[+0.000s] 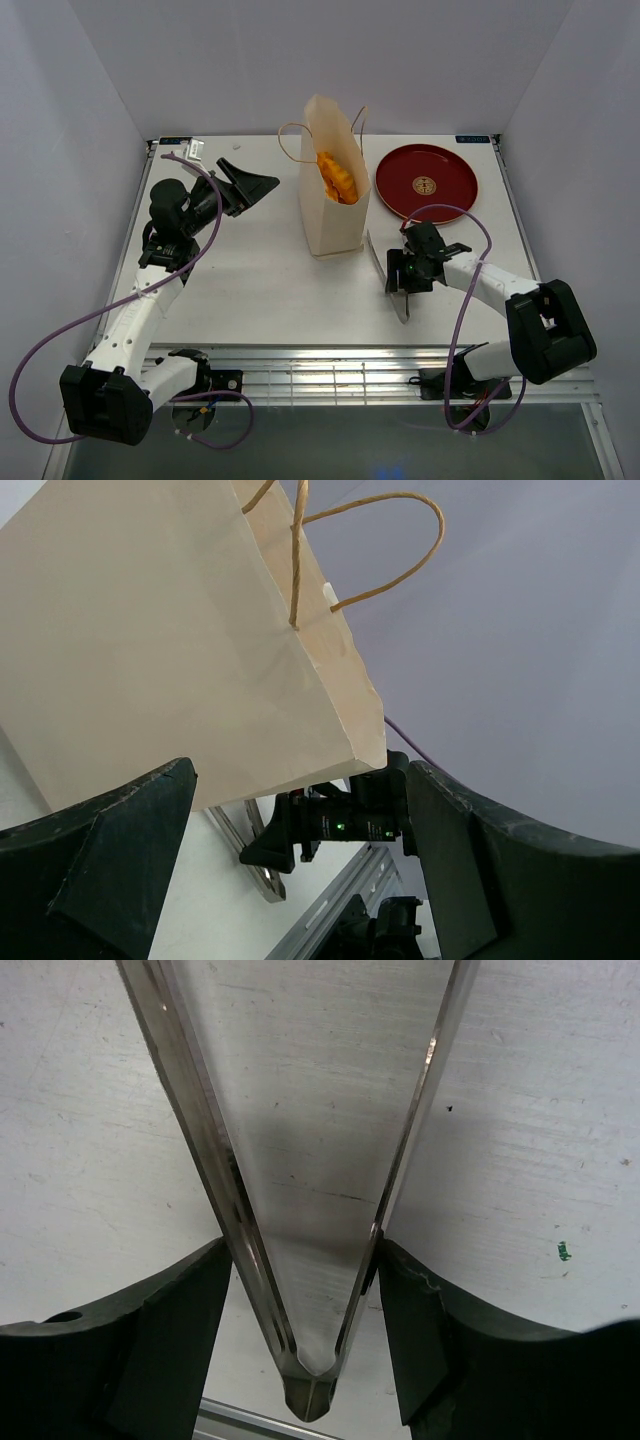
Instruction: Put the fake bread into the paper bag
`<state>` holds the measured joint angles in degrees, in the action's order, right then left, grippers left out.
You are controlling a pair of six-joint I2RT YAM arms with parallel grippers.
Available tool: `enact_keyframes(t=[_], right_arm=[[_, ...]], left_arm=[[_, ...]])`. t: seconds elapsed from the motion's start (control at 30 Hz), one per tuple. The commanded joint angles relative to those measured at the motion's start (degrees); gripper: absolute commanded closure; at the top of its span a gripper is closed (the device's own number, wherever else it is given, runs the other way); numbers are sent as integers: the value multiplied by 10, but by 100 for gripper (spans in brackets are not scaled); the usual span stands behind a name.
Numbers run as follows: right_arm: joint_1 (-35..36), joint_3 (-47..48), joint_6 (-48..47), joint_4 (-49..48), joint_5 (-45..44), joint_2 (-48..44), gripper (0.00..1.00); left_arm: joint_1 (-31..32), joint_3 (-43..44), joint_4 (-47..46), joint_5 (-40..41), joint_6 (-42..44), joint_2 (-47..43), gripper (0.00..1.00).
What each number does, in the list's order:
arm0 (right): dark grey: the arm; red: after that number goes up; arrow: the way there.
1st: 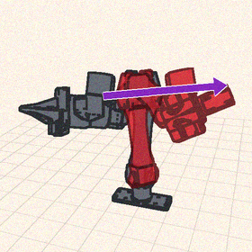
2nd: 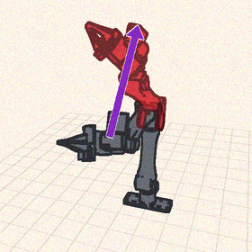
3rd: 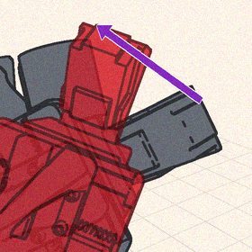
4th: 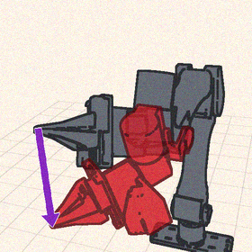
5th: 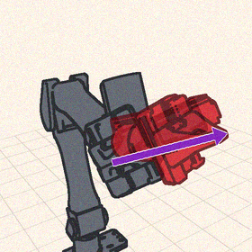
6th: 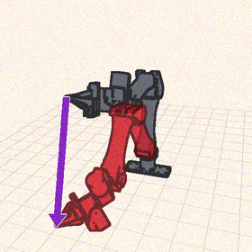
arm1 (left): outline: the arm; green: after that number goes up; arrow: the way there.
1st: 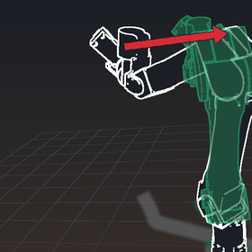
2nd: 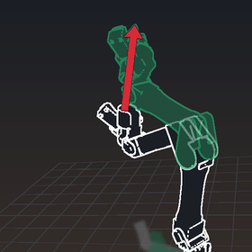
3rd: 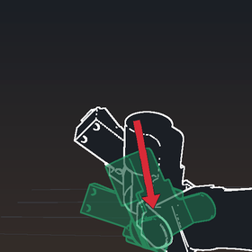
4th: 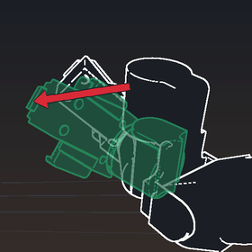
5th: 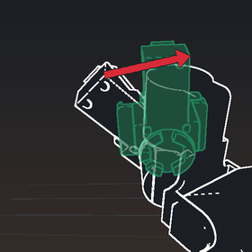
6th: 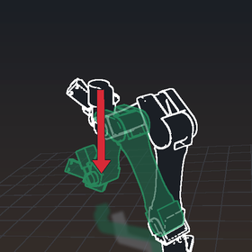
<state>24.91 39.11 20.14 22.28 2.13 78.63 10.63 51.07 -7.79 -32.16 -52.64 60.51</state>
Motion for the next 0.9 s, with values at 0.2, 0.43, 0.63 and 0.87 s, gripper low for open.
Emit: enact_keyframes(t=[0.2,0.43,0.63,0.87], right_arm=[[7,2,-9,3,-39,-12,27],[8,6,-6,21,-47,-46,22],[8,20,-9,47,-60,-97,2],[8,31,-10,49,-70,-155,10]], left_arm=[[1,-8,-9,-5,-1,-5,3],[1,-14,-9,-8,-3,-7,3],[1,-28,-10,-7,-4,-18,3],[1,-46,-13,-4,-9,-15,3]])
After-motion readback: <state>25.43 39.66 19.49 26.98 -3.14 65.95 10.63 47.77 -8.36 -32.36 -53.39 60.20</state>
